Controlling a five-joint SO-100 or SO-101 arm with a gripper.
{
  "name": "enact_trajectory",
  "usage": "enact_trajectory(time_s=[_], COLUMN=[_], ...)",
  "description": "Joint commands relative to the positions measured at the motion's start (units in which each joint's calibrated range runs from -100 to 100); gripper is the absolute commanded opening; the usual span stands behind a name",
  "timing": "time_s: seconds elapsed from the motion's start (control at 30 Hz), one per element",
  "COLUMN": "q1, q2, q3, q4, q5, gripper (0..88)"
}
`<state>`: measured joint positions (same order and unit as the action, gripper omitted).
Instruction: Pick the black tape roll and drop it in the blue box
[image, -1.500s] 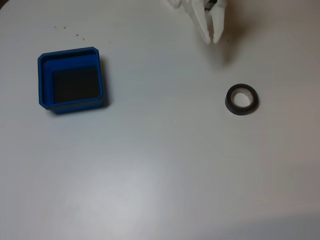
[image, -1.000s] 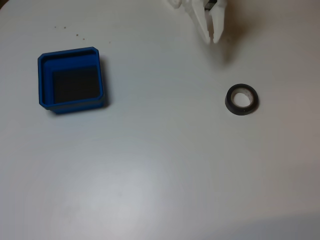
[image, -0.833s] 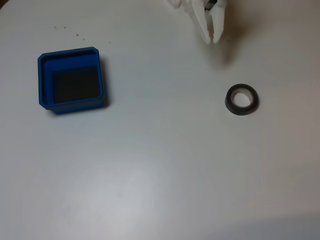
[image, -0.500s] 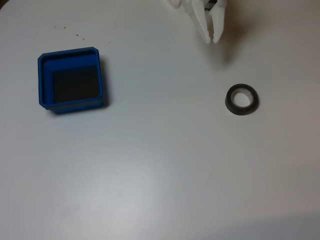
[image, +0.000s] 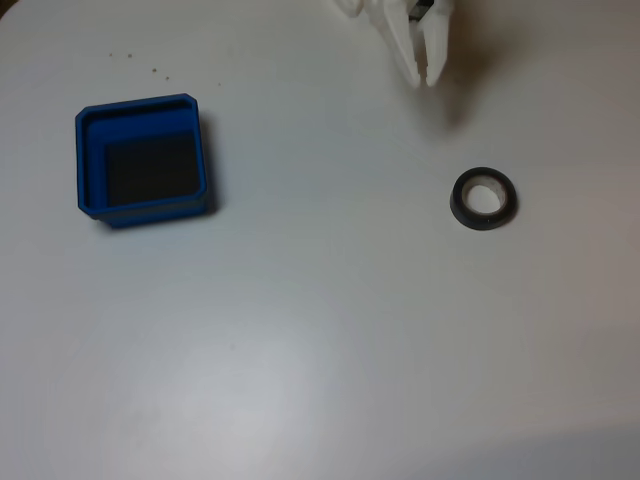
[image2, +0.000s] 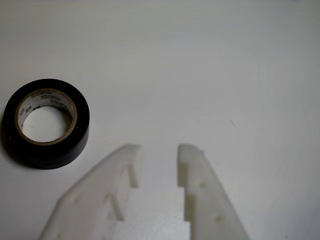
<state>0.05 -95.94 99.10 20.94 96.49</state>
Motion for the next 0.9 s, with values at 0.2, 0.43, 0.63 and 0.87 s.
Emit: enact_trajectory(time_s=[0.2, 0.43, 0.63, 0.87], q1=[-2.64, -11.92, -12.6, -12.6], q2=[-3.06, -2.39, 3.38, 14.08], q3=[0.81, 0.18, -0.36, -8.45], q4=[-0.8, -0.8, -0.97, -0.8], q5=[0.35, 0.53, 0.61, 0.18], gripper=[0.8, 0.8, 0.8, 0.8])
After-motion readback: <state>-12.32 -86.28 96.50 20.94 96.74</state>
